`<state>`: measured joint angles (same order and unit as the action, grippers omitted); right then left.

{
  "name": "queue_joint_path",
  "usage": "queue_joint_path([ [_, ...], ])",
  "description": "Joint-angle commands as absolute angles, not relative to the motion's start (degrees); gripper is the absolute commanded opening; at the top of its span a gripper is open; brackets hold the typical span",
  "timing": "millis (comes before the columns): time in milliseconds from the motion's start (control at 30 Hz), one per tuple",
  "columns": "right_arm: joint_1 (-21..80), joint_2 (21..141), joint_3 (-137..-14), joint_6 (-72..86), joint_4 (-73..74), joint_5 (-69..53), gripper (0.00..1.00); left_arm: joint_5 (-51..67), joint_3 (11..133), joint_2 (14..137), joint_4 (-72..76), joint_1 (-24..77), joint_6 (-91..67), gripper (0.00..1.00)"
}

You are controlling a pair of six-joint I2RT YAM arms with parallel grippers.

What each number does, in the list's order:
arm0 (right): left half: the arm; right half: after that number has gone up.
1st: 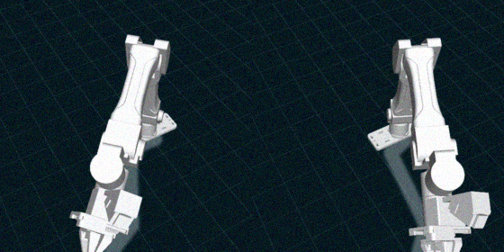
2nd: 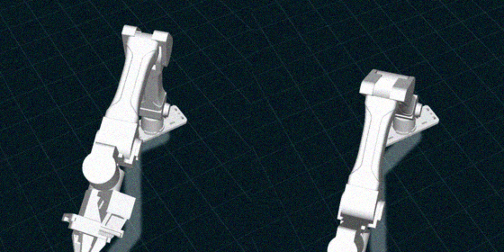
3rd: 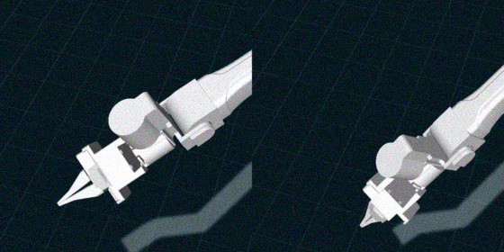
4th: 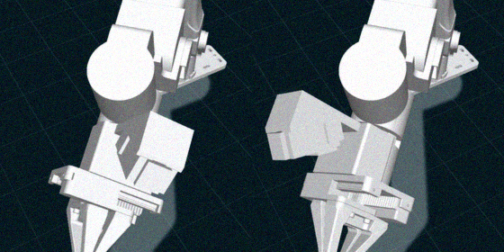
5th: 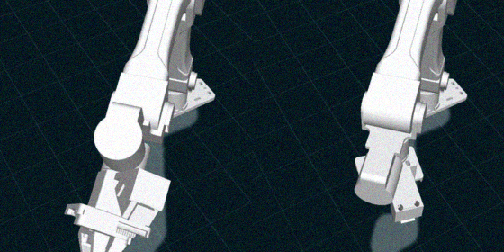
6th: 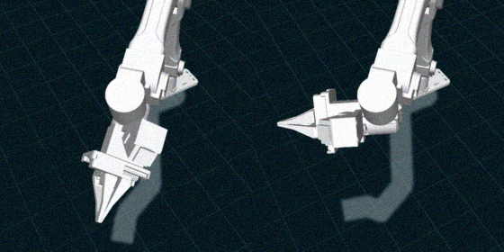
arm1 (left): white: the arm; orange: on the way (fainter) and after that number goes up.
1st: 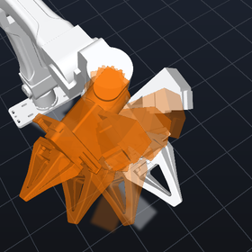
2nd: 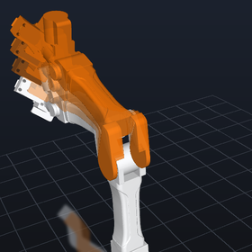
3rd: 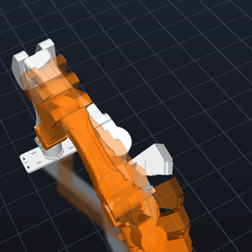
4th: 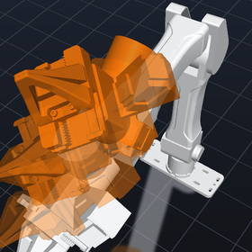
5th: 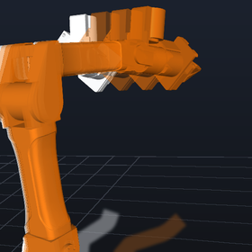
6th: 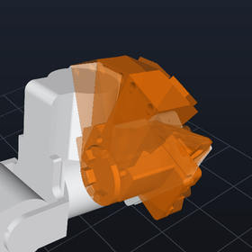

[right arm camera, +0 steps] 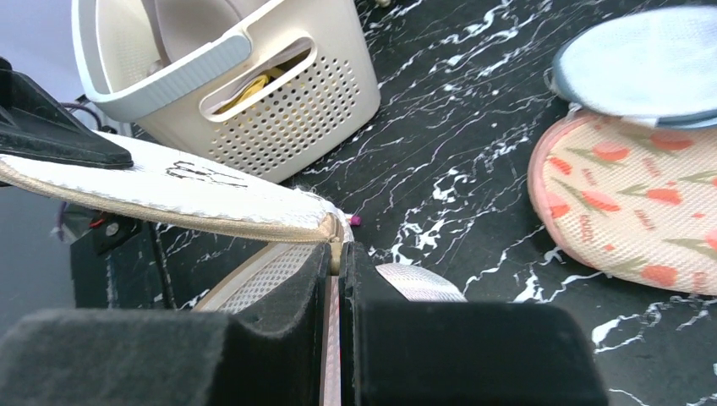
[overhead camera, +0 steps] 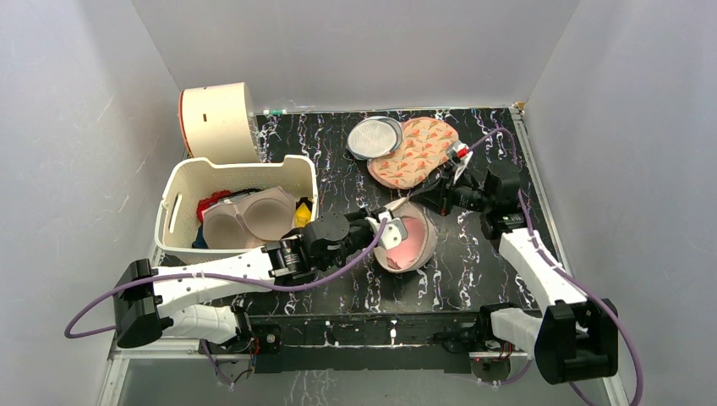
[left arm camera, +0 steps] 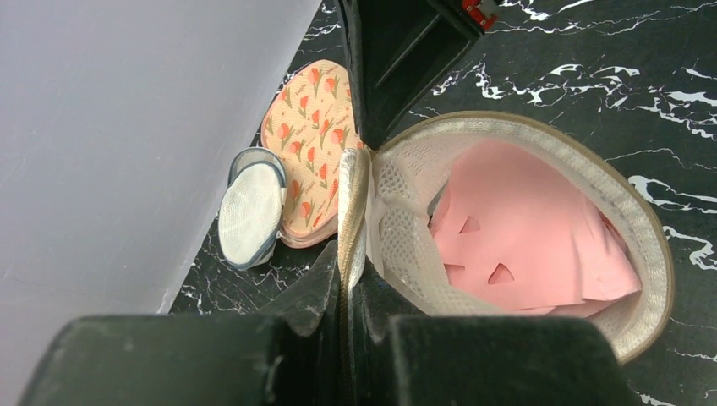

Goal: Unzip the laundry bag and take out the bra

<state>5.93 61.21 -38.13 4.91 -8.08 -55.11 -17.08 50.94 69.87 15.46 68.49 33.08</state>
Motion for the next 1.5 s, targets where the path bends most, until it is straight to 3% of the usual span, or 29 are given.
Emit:
queue_joint_path([
  [0,4.72,65.02,-41.18,3.01,-8.35,-56.64,0.0,-15.39,50.99,66.38,18.79,69.54,33.7,0.0],
  [567,5.33,68.79,-39.94,5.62,-12.33,-62.14,0.0,-8.67,48.55,62.29,21.32,70.13,31.24,0.0],
  [600,5.28,68.32,-40.17,5.7,-11.81,-60.94,0.03,-9.19,48.22,62.11,22.39,70.13,30.44,0.0],
  [833,5.31,61.51,-42.77,6.33,-3.23,-44.2,0.55,-18.22,50.11,64.41,23.64,70.05,25.02,0.0],
  [867,5.34,60.73,-43.23,6.26,-2.24,-42.92,0.64,-18.98,51.15,65.19,22.03,70.05,24.17,0.0],
  [900,5.3,59.91,-43.84,6.0,-1.48,-42.18,0.93,-19.51,51.97,66.0,20.88,69.96,23.16,0.0],
  [933,5.3,59.27,-44.31,5.95,-0.84,-41.52,0.97,-19.85,52.81,66.8,19.86,69.82,22.05,0.0],
  [1000,5.36,58.63,-45.71,8.26,0.62,-36.63,0.98,-20.02,54.4,68.24,17.75,69.34,19.73,0.0],
  [1167,5.35,62.26,-53.37,25.43,14.23,-9.95,0.98,-20.0,57.94,70.78,13.48,66.9,13.85,0.0],
  [1333,5.29,66.33,-60.25,27.79,26.59,-11.43,0.98,-18.91,60.83,72.01,9.69,64.43,10.44,0.0],
  [1467,5.31,65.61,-60.74,21.86,32.94,-20.12,0.98,-19.09,60.82,71.73,9.69,63.27,9.54,0.0],
])
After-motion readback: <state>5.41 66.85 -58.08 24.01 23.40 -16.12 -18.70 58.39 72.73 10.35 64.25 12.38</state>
